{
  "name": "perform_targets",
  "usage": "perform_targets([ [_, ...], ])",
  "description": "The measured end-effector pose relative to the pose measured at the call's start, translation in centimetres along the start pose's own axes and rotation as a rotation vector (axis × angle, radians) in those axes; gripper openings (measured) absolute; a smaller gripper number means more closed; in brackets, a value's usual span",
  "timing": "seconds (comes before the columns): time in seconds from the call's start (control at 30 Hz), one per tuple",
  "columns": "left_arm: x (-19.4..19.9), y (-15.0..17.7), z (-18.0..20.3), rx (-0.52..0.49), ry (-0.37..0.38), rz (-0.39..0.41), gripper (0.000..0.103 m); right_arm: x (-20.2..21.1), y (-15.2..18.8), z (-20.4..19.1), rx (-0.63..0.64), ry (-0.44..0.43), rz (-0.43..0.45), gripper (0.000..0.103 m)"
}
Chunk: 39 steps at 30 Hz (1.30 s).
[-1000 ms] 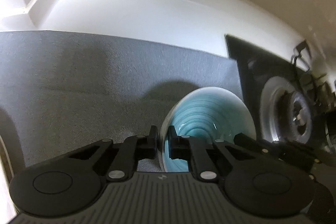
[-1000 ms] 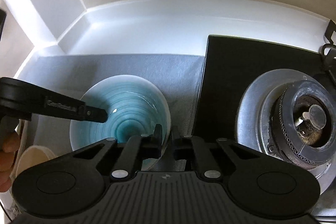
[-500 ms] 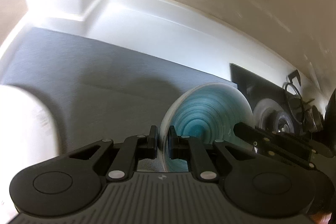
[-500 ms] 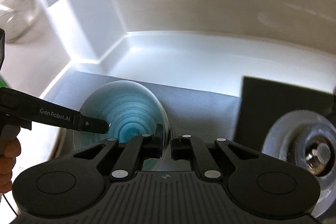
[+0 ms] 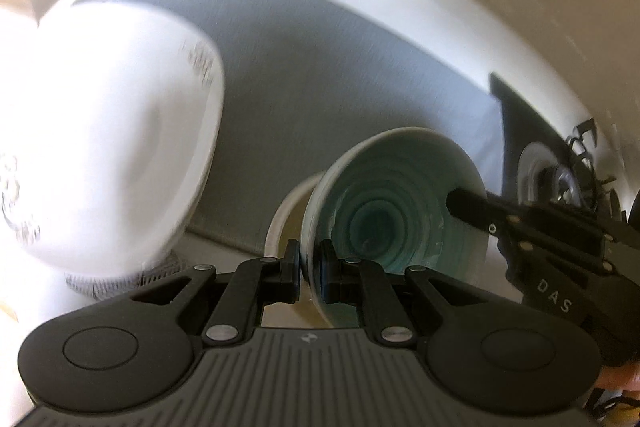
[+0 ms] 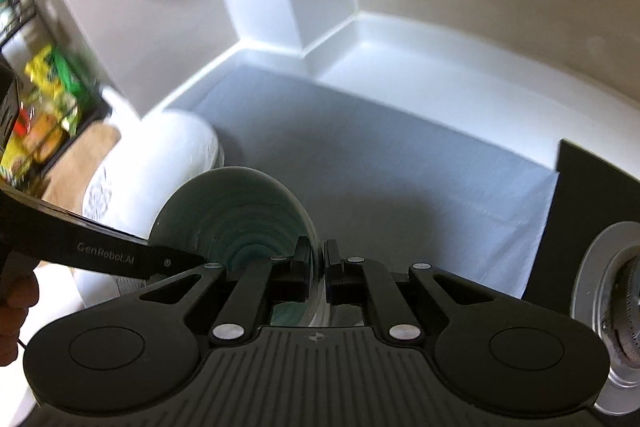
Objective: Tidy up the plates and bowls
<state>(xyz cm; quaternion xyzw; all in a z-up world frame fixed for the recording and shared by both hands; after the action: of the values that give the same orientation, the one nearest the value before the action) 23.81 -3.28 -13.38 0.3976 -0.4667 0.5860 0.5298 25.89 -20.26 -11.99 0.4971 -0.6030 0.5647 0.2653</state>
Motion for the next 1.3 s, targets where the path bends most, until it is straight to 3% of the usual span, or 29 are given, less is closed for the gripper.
perform_targets([
  [0.17, -0.9, 0.5, -0.9, 0.018, 0.006, -0.046, 0.01, -1.7, 0.9, -0.7, 0.032, 0.002, -0.068, 0.008],
  [0.5, 0.1, -0.3, -1.0, 0.012, 0.008, -0.05, 0.013, -2.8, 0.9, -0.7, 0.04, 0.002, -0.099, 0.008],
  [0.57, 0.1, -0.3, -0.9, 0.009, 0.011, -0.05, 0.017, -3.1, 1.0, -0.6, 0.036, -0.006, -0.119, 0.008],
  [0.67, 0.3, 0.0, -0.8, 0.006, -0.011, -0.038, 0.033, -3.1, 1.0, -0.7, 0.039, -0.006, -0.118, 0.007],
  [0.77, 0.9, 0.0, -1.1, 0.006, -0.03, -0.016, 0.04, -3.0, 0.9, -0.9, 0.042, -0.005, -0.112, 0.007],
  [0.83, 1.2, -0.1, -1.5, 0.016, -0.036, -0.001, 0.055, -3.1, 0.8, -0.9, 0.04, -0.008, -0.116, 0.008],
  [0.97, 1.3, -0.5, -2.1, 0.037, -0.049, 0.015, 0.056, -3.2, 0.5, -0.4, -0.002, -0.008, -0.129, 0.021],
  [1.13, 0.4, -2.1, -2.6, 0.095, -0.046, 0.028, 0.057, -3.4, 0.0, 0.1, -0.056, -0.044, -0.127, 0.021],
  [1.3, -1.5, -2.7, -3.2, 0.148, -0.02, -0.011, 0.059, -3.2, -0.1, -0.1, -0.055, -0.053, -0.137, 0.011],
])
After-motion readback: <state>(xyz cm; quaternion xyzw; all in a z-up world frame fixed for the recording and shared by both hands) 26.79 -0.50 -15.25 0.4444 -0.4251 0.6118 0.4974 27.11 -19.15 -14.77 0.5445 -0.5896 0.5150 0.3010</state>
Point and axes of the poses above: each gripper's, at about its wrist camera, not at the fingertips, and x roughly against the way its jaws point, z to its right, y to its underside, the point moved 4 cm from there along -x, roughly the way its jaws point, and after that the axes turned 8 degrees about -z, right-handed, at the moved point
